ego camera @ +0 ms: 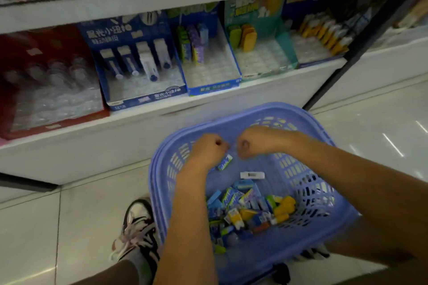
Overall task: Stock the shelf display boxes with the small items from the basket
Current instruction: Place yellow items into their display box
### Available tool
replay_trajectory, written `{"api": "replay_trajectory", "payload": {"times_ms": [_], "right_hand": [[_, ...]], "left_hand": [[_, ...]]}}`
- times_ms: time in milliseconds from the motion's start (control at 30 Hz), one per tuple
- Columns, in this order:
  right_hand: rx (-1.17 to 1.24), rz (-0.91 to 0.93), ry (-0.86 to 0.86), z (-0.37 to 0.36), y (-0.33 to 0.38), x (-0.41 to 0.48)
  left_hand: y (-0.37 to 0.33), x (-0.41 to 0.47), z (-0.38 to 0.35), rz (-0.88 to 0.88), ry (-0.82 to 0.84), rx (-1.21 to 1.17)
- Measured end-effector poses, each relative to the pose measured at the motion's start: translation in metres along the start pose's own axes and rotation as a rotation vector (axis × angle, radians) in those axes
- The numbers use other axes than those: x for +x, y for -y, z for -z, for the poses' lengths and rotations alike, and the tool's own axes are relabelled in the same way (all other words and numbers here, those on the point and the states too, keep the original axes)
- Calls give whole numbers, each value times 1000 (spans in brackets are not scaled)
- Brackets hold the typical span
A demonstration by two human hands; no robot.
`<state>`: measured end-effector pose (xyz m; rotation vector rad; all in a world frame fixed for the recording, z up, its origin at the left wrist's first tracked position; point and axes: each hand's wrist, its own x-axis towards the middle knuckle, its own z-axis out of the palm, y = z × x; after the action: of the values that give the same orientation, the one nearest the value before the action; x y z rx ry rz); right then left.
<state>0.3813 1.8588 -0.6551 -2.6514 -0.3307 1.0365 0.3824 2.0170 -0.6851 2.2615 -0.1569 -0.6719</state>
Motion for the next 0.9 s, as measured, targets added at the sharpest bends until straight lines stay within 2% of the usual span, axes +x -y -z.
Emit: {"api": "replay_trajectory", "payload": {"times_ms": [100, 167, 400, 600, 733, 833, 900], "right_hand": [[42, -160, 294, -59, -37, 3], [52, -138, 365, -91, -48, 7], [-54, 5, 366, -154, -27, 23], [-97, 15, 337, -159, -39, 31], [252, -62, 277, -131, -64, 24], [673, -75, 336, -100, -75, 12], [999, -75, 370, -78, -74, 4]], "left_hand": [[26, 3, -58, 98, 382, 208], [48, -3, -88, 169, 504, 251], [83, -19, -113, 250, 483, 298], [89, -18, -122, 277, 441, 232], [92, -13, -122, 302, 501, 153], [89, -11, -116, 309, 534, 134], [80, -7, -106, 281, 483, 47]]}}
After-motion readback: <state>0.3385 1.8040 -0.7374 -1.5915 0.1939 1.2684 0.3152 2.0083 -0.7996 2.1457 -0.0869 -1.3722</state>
